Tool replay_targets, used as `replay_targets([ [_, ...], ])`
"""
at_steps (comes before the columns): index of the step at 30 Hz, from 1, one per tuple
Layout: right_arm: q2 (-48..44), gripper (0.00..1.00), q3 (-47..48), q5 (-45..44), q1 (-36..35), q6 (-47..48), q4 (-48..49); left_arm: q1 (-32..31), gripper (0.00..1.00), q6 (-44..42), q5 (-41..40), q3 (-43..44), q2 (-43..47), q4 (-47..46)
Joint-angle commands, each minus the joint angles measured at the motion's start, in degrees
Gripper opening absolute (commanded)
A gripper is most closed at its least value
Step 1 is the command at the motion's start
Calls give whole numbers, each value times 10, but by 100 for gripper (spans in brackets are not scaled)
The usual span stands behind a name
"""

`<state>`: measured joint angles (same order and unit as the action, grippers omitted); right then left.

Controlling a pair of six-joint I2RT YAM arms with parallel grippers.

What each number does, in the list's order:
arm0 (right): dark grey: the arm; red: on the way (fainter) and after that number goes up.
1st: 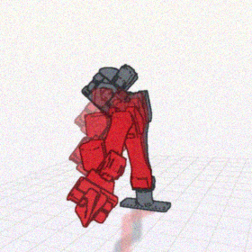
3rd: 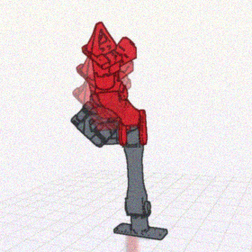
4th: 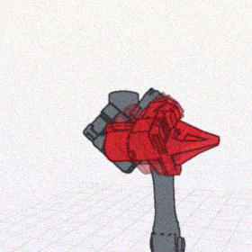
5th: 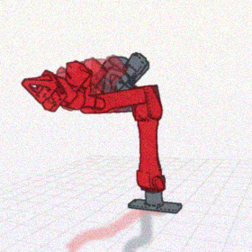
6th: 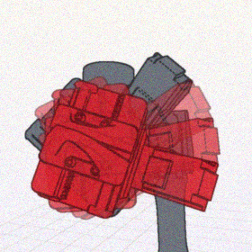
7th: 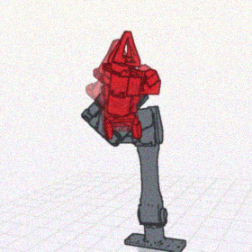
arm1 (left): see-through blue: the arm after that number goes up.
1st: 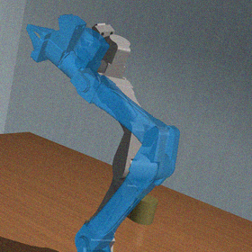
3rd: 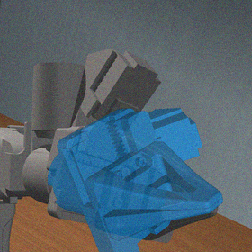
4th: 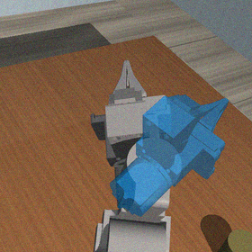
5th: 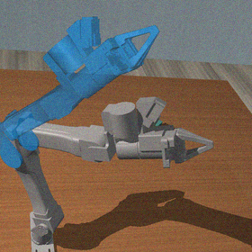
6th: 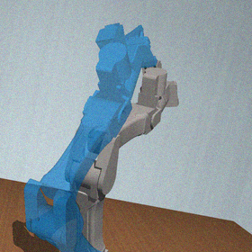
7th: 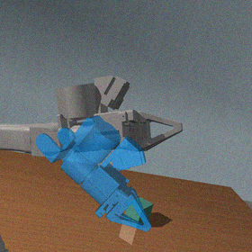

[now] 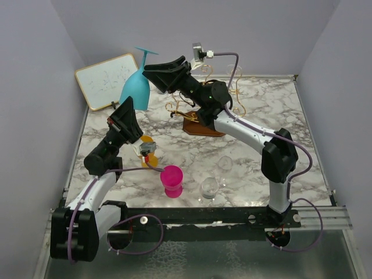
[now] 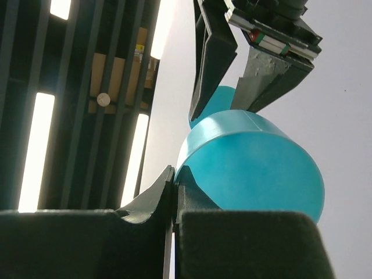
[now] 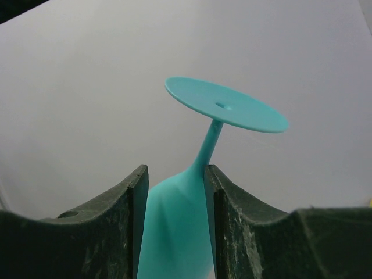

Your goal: Place the wine glass upside down on the wine glass rack

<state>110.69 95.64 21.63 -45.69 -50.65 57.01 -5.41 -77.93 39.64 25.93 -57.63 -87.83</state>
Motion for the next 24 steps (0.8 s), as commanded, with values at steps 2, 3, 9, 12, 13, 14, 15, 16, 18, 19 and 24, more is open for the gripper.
replay_targets([
  [2,34,43,48,-16,-11,10,-14,-6,0,-8,10,-1,8,-139],
  [3,38,43,54,-16,-12,8,-15,-6,0,-9,11,-1,8,-139],
  [9,60,39,80,-20,-13,2,-13,-9,0,-14,18,-1,7,-139],
  [12,69,21,86,-18,-13,-6,-8,-9,0,-14,16,1,5,-139],
  [13,70,14,87,-17,-13,-12,-6,-9,0,-14,15,1,4,-139],
  [14,72,10,87,-17,-13,-15,-4,-9,0,-15,15,1,3,-139],
  [15,73,6,87,-15,-13,-17,-2,-9,0,-16,16,1,2,-139],
  [16,74,2,88,-13,-13,-18,-1,-9,0,-16,16,1,1,-139],
  [18,75,1,91,-8,-13,-19,0,-9,0,-15,16,1,0,-139],
  [19,75,1,91,-6,-13,-18,2,-9,0,-14,15,0,0,-139],
  [24,57,1,84,-11,-13,19,8,-9,0,-9,15,0,-3,-139],
])
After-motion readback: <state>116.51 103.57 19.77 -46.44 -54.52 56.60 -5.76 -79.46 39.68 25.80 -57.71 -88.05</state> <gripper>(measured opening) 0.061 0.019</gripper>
